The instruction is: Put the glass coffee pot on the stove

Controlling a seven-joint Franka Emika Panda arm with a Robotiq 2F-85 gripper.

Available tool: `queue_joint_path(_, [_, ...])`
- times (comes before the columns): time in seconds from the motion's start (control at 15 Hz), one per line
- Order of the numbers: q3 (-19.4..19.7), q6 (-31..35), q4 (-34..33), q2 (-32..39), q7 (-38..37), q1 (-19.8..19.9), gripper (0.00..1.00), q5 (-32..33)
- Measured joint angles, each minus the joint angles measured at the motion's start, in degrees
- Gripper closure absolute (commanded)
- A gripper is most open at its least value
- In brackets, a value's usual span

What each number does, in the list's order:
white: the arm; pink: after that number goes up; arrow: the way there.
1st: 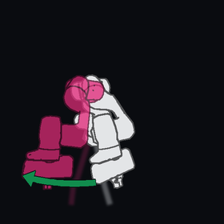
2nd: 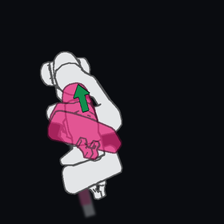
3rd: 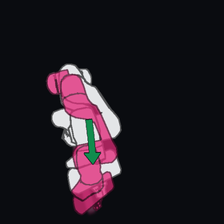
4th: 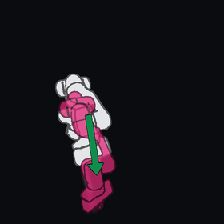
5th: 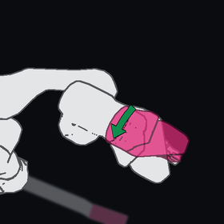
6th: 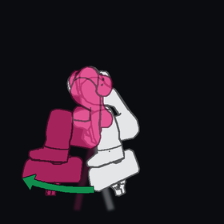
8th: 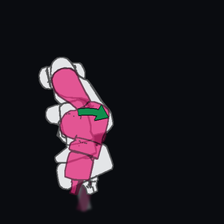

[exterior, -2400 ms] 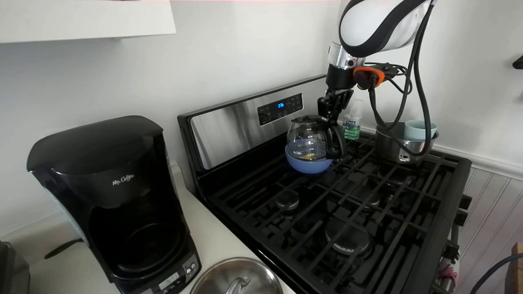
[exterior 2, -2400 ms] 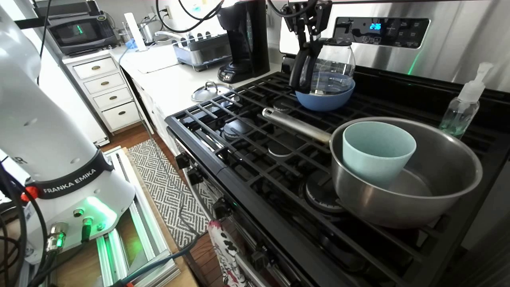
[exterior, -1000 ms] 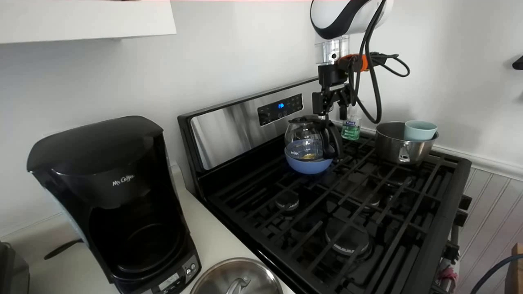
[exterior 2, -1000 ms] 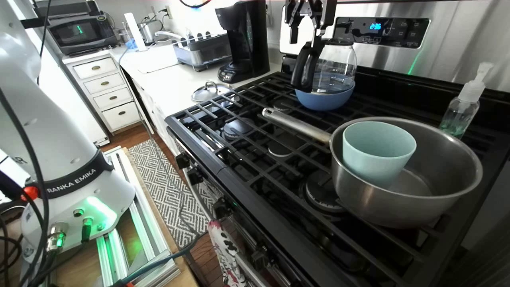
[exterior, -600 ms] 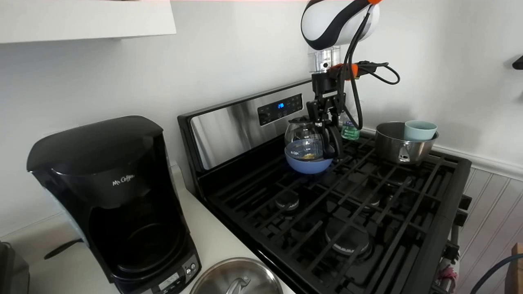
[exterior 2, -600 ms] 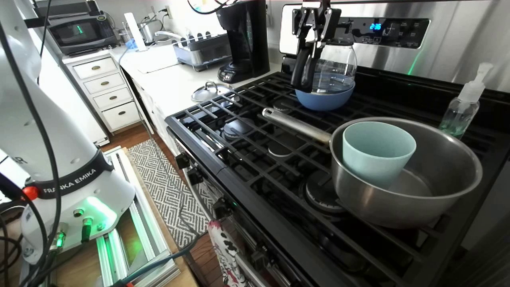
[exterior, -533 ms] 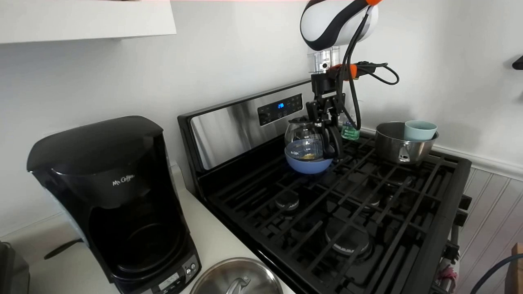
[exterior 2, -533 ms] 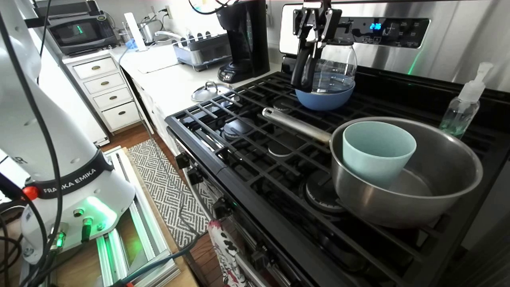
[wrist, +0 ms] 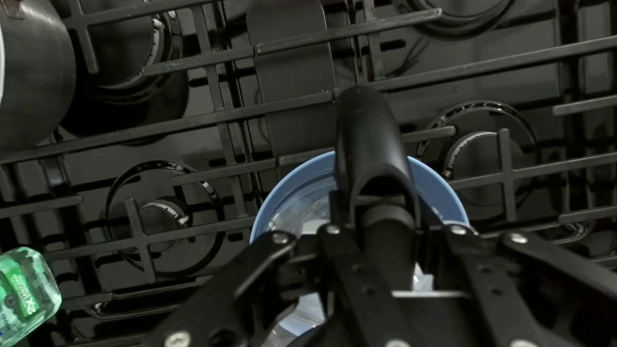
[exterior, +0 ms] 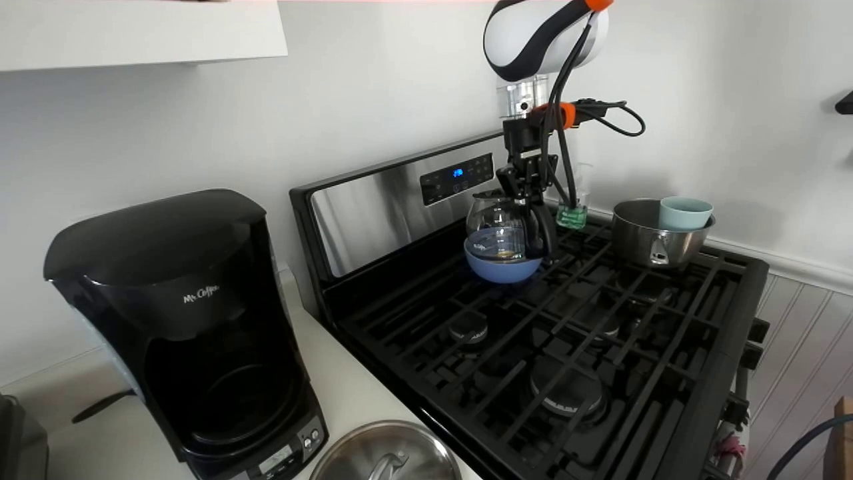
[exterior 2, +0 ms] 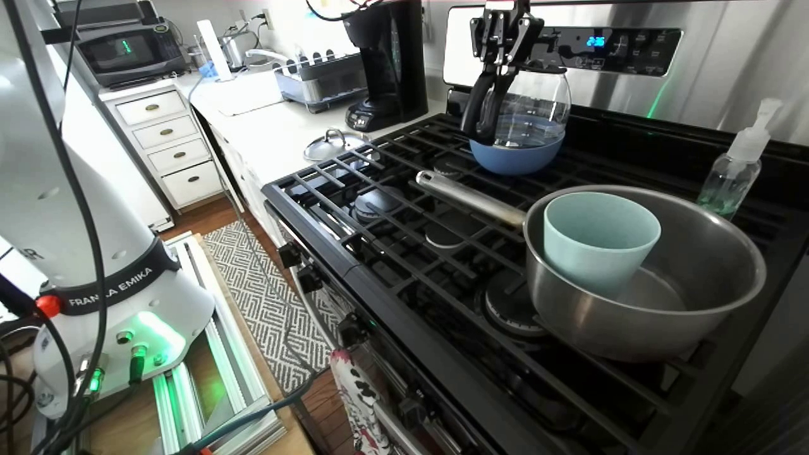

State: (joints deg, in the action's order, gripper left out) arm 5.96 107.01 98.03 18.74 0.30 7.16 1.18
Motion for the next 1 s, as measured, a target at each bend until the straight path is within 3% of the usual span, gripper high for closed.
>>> queue_joint_path(0.47, [-0.20,2.36,0.98,-1.26,0.33,-0.11,0.92,0.04])
queue_joint_path(1.0, [-0.39,11.11,9.94,-8.81,0.66,-0.48,0.92,0.18])
